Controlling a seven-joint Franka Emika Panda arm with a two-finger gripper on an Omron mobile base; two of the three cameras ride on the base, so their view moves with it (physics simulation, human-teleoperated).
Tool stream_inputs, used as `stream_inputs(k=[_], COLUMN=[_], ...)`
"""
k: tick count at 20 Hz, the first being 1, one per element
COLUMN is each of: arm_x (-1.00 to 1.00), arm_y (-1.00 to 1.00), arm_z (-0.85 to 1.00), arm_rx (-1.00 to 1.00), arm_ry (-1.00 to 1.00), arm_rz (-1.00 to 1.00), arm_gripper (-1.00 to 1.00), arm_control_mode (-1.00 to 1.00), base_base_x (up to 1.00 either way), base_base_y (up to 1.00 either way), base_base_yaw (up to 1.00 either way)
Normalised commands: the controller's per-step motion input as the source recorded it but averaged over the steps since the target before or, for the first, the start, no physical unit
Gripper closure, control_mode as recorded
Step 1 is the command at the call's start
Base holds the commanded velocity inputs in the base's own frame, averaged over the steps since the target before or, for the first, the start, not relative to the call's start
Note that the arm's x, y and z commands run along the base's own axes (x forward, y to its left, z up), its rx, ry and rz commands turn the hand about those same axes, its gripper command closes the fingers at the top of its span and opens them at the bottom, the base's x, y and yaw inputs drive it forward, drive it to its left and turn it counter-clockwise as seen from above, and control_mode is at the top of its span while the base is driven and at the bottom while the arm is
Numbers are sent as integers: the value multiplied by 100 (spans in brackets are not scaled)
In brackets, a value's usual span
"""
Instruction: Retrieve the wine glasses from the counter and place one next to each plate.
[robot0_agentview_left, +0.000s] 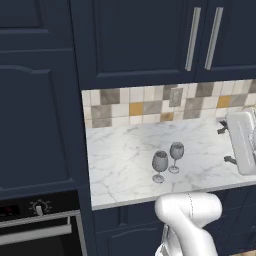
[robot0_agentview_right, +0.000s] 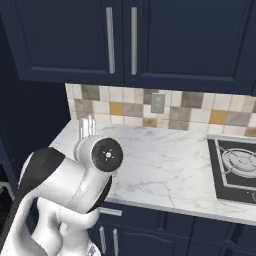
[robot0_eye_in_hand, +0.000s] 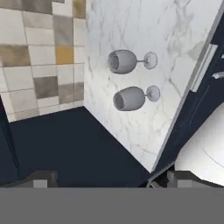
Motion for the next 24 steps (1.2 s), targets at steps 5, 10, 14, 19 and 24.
stream_inputs(k=[5, 10, 14, 19, 24], arm_x=[22, 28, 31, 58, 59], arm_y=[-29, -40, -34, -4, -5], arm_z=[-24, -21, -19, -35, -41], arm_rx=[39, 41, 28, 19, 13], arm_ry=[25, 27, 13, 11, 16], arm_rz=[14, 28, 23, 17, 14], arm_gripper=[-100, -100, -100, -100, -100], arm_control_mode=[-100, -100, -100, -100, -100], base_base_x=[0, 0, 0, 0, 0], base_base_y=[0, 0, 0, 0, 0], base_base_yaw=[0, 0, 0, 0, 0])
